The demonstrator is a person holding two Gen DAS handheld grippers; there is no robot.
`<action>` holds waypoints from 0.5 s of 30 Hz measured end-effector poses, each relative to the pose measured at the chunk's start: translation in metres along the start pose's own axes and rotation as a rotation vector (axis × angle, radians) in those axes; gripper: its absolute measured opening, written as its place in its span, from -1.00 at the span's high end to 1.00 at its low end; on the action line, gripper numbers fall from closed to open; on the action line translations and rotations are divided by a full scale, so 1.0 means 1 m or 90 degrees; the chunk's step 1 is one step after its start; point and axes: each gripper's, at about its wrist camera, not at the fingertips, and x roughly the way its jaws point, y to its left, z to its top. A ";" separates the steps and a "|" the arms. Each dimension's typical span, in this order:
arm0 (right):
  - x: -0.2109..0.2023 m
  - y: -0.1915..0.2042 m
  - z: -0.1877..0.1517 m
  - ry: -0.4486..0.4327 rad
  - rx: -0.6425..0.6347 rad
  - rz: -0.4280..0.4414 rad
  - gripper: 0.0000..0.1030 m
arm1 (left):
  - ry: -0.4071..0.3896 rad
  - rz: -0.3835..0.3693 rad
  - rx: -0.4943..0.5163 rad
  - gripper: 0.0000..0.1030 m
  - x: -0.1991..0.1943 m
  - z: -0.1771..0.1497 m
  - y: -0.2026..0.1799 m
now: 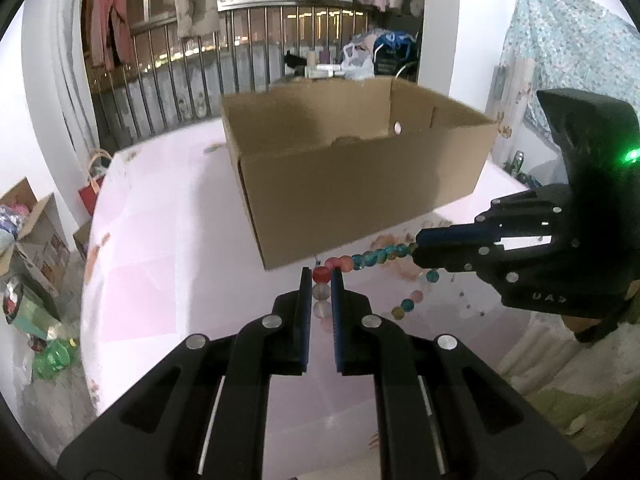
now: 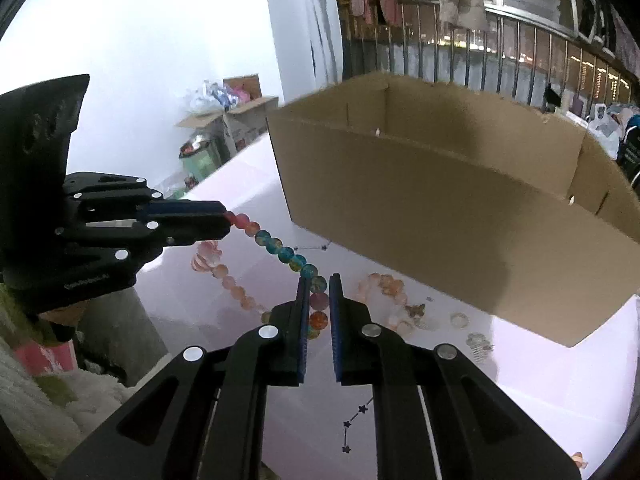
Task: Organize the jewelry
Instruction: 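Carry the bead bracelet with the left gripper into the box and release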
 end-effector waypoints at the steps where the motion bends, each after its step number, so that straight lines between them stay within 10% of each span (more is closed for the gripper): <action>1: -0.004 0.000 0.001 -0.008 0.000 -0.001 0.81 | -0.006 0.001 0.001 0.84 -0.003 0.003 -0.001; 15: -0.062 -0.018 0.087 -0.128 -0.026 -0.009 0.81 | -0.147 -0.008 0.029 0.84 -0.054 0.106 -0.002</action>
